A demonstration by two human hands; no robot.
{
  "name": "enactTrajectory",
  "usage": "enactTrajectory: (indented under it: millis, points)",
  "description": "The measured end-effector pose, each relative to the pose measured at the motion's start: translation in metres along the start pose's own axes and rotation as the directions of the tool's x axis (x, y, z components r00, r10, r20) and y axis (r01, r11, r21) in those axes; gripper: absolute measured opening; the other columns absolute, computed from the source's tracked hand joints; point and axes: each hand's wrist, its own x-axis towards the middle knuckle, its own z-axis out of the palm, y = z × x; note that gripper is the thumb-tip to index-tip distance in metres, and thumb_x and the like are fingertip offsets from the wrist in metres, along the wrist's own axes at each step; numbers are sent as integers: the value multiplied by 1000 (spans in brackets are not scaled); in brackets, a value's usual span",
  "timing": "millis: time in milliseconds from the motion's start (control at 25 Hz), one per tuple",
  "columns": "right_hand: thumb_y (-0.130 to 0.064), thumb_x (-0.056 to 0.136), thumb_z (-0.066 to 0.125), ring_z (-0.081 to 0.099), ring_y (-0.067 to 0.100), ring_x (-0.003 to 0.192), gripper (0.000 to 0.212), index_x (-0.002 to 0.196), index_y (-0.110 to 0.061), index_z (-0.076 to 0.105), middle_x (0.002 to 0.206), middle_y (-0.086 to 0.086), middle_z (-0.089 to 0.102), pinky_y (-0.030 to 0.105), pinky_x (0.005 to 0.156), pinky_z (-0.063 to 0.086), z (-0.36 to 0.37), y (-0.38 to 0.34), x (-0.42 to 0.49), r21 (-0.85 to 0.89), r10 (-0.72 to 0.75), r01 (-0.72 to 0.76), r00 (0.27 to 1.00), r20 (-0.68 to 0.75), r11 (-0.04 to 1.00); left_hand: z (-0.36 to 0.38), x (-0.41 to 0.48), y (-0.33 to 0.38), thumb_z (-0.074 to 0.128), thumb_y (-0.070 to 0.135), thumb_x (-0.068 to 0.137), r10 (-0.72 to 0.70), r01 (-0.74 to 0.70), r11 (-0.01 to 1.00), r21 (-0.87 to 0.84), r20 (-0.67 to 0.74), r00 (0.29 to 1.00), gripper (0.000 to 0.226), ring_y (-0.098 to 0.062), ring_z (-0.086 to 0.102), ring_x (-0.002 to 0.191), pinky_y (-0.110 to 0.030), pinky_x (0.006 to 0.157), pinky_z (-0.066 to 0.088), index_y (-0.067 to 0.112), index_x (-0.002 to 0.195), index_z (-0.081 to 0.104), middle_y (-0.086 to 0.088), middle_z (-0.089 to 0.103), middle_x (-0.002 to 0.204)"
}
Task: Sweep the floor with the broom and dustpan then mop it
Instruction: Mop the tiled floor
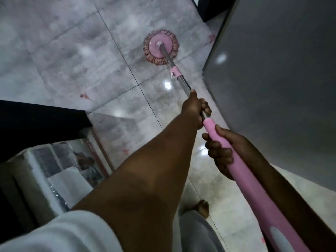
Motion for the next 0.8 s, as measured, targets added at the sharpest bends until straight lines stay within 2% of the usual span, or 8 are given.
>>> enactTrajectory:
  millis: [200, 400, 600, 800]
  points:
    - [-33, 88, 52, 39, 2, 33, 27, 91, -6, 52, 56, -3, 45, 12, 30, 31, 83, -69, 81, -40, -6, 8, 999, 42, 999, -4, 52, 124, 39, 48, 102, 51, -50, 999, 11, -27, 998, 49, -10, 30, 30, -13, 32, 26, 12, 68, 37, 1, 32, 53]
    - [-36, 97, 44, 39, 2, 33, 31, 87, -7, 51, 55, -4, 44, 9, 32, 30, 121, -89, 117, -66, 9, -5, 998, 57, 998, -14, 73, 178, 40, 47, 102, 90, -91, 996, -20, -47, 995, 44, -11, 31, 27, -11, 32, 27, 11, 76, 36, 0, 34, 53]
    - [-36, 96, 45, 39, 2, 33, 31, 86, -7, 51, 54, -4, 44, 9, 32, 30, 108, -68, 104, -64, 19, -16, 998, 55, 998, -24, 62, 153, 42, 48, 101, 59, -60, 997, -39, -40, 997, 46, -10, 31, 26, -10, 32, 26, 13, 71, 35, 1, 34, 49]
    - [-36, 88, 51, 41, 4, 33, 30, 88, -7, 53, 54, -2, 46, 14, 30, 34, 64, -7, 43, -62, 75, -72, 996, 52, 996, -42, 11, 69, 42, 49, 100, -14, 12, 998, -65, -37, 999, 52, -8, 29, 27, -11, 30, 24, 13, 63, 38, 3, 34, 40]
